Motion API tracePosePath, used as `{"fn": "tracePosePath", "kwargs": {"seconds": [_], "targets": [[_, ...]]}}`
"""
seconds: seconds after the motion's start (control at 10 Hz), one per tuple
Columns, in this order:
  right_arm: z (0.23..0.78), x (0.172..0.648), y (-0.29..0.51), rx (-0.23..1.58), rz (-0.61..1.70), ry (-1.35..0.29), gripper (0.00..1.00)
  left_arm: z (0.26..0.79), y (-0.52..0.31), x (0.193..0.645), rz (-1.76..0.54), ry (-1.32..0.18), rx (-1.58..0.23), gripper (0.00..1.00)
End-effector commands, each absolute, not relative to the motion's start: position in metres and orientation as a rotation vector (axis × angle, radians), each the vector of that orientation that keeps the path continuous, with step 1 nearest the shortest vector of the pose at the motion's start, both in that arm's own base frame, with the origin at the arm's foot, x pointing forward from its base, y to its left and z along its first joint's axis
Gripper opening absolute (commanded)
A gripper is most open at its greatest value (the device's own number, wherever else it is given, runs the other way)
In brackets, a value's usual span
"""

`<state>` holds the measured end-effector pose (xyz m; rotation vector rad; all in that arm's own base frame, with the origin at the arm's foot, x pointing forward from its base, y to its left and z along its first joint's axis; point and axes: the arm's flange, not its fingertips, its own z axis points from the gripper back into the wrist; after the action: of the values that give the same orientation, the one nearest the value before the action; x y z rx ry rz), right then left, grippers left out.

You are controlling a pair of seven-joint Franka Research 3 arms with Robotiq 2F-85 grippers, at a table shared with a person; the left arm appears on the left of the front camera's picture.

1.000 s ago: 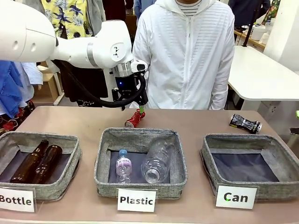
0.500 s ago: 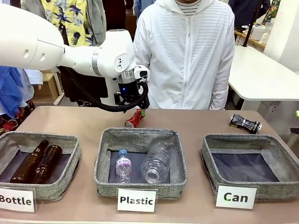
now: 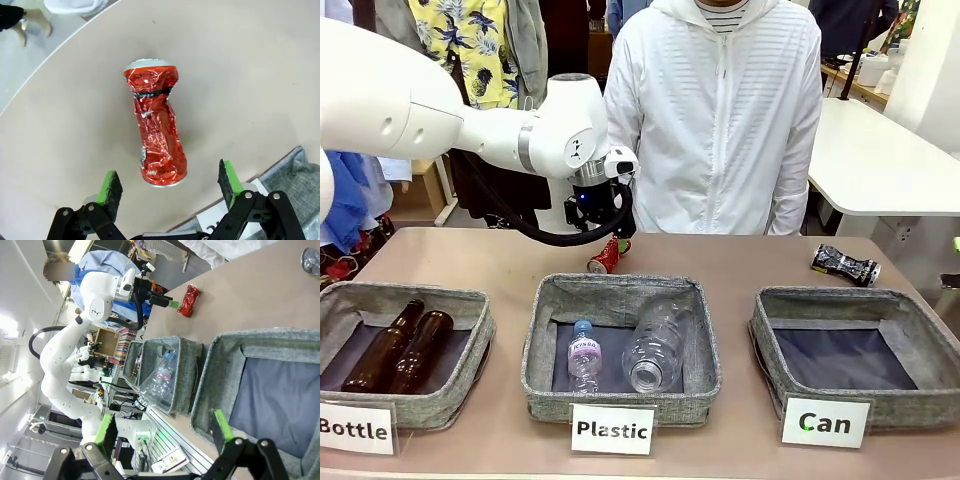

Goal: Sort the can waste into the basket.
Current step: Pick up the can waste from the table and place it in the right Fabric basket.

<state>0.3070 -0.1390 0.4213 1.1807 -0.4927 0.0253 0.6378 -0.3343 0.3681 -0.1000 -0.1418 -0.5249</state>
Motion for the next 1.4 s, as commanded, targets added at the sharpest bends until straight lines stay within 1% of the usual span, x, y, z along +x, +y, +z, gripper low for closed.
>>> {"fn": "tracePosePath", "kwargs": {"seconds": [0.0, 0.3, 0.7, 0.8, 0.9, 1.3], "targets": [[0.422, 0.311, -0.139, 1.199, 0.038, -0.53, 1.0, 0.368, -0.33, 0.645, -0.557, -0.161, -0.087, 1.0], [0.422, 0.311, -0.139, 1.199, 0.038, -0.53, 1.0, 0.358, -0.329, 0.667, -0.53, -0.144, -0.103, 1.0], [0.422, 0.311, -0.139, 1.199, 0.038, -0.53, 1.0, 0.329, -0.334, 0.698, -0.532, -0.139, -0.158, 1.0], [0.422, 0.311, -0.139, 1.199, 0.038, -0.53, 1.0, 0.322, -0.337, 0.703, -0.51, -0.118, -0.148, 1.0], [0.422, 0.311, -0.139, 1.199, 0.038, -0.53, 1.0, 0.315, -0.338, 0.706, -0.479, -0.1, -0.122, 1.0], [0.422, 0.311, -0.139, 1.199, 0.038, -0.53, 1.0, 0.293, -0.35, 0.707, -0.479, -0.039, -0.082, 1.0]]}}
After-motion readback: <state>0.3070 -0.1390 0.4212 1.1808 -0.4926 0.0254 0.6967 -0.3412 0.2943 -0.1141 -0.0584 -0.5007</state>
